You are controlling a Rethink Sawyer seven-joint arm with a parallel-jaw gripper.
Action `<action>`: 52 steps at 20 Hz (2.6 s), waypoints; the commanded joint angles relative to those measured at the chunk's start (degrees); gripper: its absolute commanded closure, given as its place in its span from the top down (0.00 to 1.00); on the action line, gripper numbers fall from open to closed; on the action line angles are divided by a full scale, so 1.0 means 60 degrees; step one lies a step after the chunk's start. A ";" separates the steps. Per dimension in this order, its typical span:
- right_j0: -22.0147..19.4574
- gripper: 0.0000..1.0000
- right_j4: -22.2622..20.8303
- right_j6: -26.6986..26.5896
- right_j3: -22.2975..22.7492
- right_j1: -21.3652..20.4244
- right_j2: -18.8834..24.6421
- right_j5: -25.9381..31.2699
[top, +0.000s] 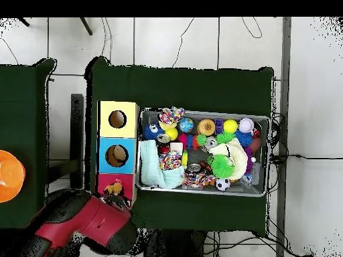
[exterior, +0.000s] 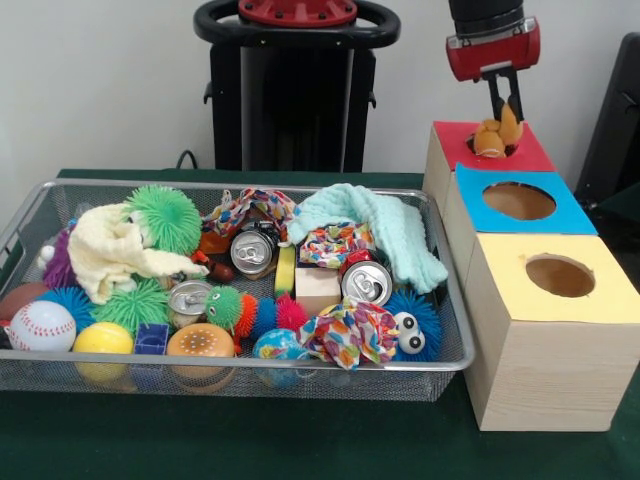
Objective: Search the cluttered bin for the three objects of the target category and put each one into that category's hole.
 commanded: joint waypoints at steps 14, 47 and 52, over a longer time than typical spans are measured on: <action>-0.1045 0.00 0.0137 -0.0102 -0.0238 0.0094 0.2084 0.0117; -0.0910 1.00 -0.0084 0.0010 -0.0081 0.0099 0.2289 0.0580; -0.0862 1.00 -0.0243 0.0221 -0.0126 0.0165 0.2208 0.0542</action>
